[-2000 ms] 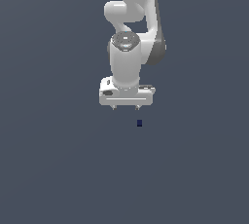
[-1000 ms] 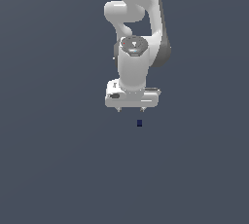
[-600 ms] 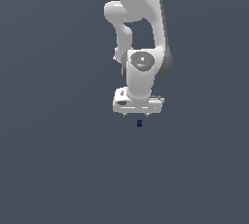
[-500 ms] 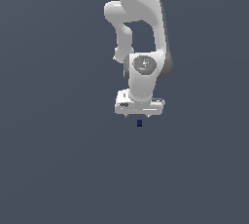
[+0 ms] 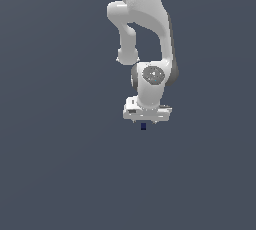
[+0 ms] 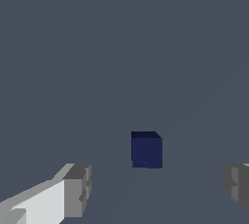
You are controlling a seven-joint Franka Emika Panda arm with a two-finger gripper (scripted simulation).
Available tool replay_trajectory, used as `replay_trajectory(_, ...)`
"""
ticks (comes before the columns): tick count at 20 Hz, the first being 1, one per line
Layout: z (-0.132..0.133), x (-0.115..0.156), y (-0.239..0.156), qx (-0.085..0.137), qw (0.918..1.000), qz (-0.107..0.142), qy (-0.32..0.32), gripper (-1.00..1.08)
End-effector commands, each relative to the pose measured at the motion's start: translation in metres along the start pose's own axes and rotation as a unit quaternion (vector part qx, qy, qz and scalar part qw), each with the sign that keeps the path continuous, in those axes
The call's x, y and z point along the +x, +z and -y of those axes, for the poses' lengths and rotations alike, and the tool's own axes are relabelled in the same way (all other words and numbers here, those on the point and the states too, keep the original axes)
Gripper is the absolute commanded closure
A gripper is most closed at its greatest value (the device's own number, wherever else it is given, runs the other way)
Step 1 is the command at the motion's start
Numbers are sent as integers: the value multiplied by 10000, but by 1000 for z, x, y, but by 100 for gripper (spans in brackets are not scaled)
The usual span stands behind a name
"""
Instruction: Pick up the object and move it to a goal position.
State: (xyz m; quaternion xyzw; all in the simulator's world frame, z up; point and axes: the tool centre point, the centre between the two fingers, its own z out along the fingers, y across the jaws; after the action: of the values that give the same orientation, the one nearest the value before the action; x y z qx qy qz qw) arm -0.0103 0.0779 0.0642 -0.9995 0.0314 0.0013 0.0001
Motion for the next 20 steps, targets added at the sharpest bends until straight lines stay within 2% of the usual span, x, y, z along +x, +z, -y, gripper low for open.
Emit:
replay_trajectory(1,0,0,0,0,10000,-4,3,-92)
replay_trajectory(13,0,-1,44,-1,10000,-12,15,-92)
replay_trajectory(18,0,0,51,-1,10000,-12,15,-92)
replay_trajectory(19,0,0,51,-1,10000,-12,15,108)
replay_trajectory(20,0,0,51,-1,10000,-12,15,108)
